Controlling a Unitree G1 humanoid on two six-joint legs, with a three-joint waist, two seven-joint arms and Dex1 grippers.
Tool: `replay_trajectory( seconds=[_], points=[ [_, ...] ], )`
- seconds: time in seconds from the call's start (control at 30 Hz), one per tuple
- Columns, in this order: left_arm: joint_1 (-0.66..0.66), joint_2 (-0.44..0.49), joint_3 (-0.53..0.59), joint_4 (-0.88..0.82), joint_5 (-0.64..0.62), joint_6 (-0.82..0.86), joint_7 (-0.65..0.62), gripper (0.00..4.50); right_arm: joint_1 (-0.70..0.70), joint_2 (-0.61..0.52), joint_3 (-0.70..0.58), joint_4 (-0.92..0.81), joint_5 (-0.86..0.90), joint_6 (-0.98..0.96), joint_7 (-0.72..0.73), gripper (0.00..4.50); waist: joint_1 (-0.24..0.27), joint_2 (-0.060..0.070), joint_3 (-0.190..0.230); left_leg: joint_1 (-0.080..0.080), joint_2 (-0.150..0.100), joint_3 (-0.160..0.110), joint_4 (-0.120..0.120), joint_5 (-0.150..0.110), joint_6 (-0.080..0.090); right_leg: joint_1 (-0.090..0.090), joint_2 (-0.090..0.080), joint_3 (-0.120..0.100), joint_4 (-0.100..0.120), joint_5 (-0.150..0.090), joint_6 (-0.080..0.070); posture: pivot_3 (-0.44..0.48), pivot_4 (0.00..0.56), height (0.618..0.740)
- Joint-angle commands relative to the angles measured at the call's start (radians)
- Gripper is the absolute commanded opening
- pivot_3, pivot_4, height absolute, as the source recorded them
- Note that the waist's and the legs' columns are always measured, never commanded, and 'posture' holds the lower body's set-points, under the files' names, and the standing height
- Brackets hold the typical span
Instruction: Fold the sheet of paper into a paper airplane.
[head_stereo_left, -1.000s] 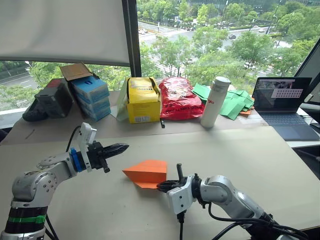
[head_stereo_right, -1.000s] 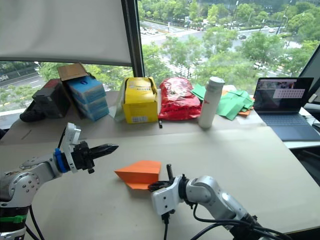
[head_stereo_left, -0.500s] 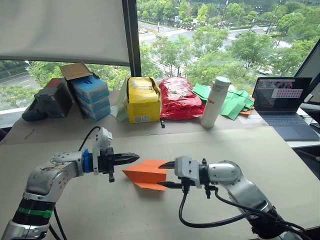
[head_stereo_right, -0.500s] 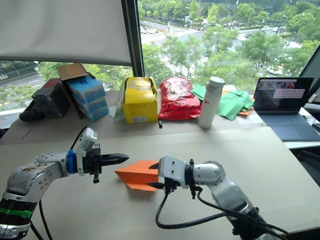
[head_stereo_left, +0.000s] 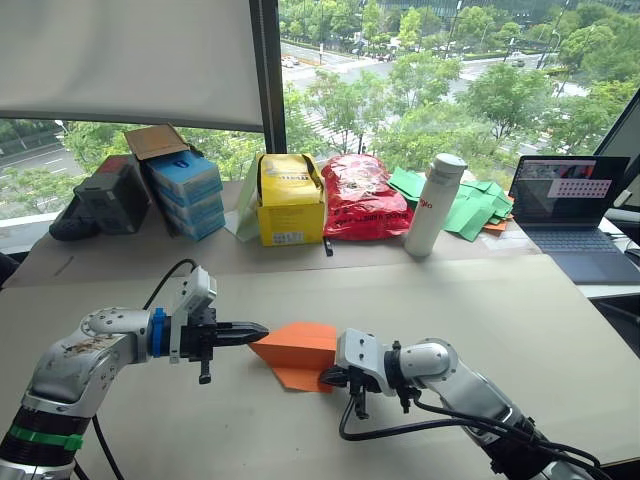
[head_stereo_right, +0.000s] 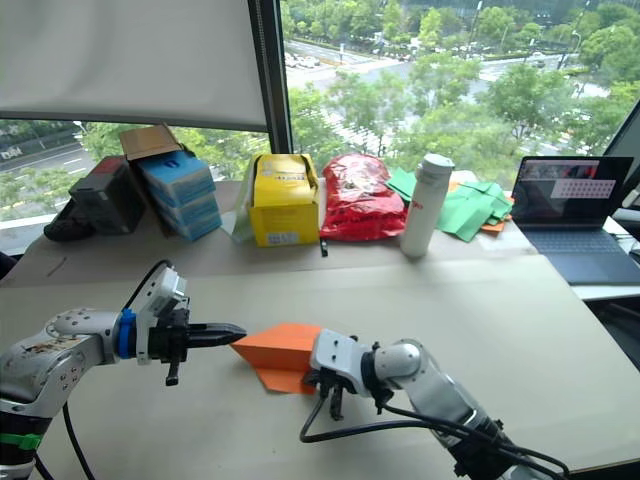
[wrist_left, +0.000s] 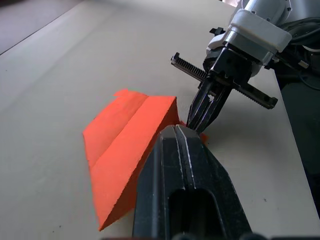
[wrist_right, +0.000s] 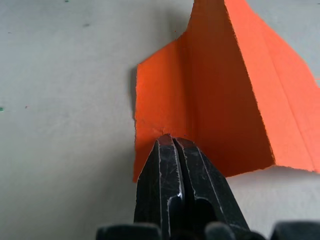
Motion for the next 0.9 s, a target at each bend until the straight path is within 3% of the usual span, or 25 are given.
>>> replay_trajectory(
  seconds=[0.03, 0.17, 0.33, 0.53, 0.9],
  points=[
    [-0.036, 0.021, -0.011, 0.041, 0.037, -0.059, -0.054, 0.0, 0.001, -0.027, 0.016, 0.031, -0.026, 0.005, 0.017, 0.04, 0.0, 0.0, 0.0, 0.001, 0.0, 0.0, 0.0, 0.0, 0.0, 0.0, 0.0, 0.0, 0.0, 0.0, 0.0, 0.0, 0.15, 0.74],
    [-0.134, -0.012, -0.067, 0.161, 0.102, -0.137, -0.103, 0.0, -0.015, -0.029, 0.014, 0.043, -0.04, 0.001, 0.016, 0.04, 0.005, 0.0, 0.0, 0.002, 0.0, 0.0, 0.0, 0.0, 0.0, 0.002, 0.0, -0.001, 0.0, 0.0, 0.0, 0.0, 0.15, 0.74],
    [-0.275, -0.115, -0.208, 0.362, 0.268, -0.336, -0.154, 0.0, -0.019, -0.046, 0.014, 0.027, -0.054, 0.003, 0.012, 0.04, 0.011, -0.001, -0.001, 0.002, -0.001, 0.0, 0.002, 0.0, 0.0, 0.003, 0.0, -0.002, 0.0, 0.0, 0.0, 0.0, 0.15, 0.74],
    [-0.364, -0.191, -0.293, 0.555, 0.414, -0.569, -0.19, 0.0, -0.001, -0.063, 0.011, -0.015, -0.054, 0.026, -0.001, 0.04, 0.01, -0.001, -0.001, -0.001, -0.001, 0.0, 0.002, 0.0, 0.0, 0.0, 0.0, -0.002, 0.0, 0.0, 0.0, 0.0, 0.15, 0.74],
    [-0.365, -0.224, -0.329, 0.567, 0.461, -0.658, -0.28, 0.0, 0.0, -0.059, -0.005, -0.04, -0.049, 0.067, -0.032, 0.04, 0.01, -0.001, -0.001, -0.003, -0.001, 0.0, 0.004, 0.0, 0.001, 0.0, 0.0, -0.002, 0.0, 0.0, 0.001, 0.0, 0.15, 0.74]
  ],
)
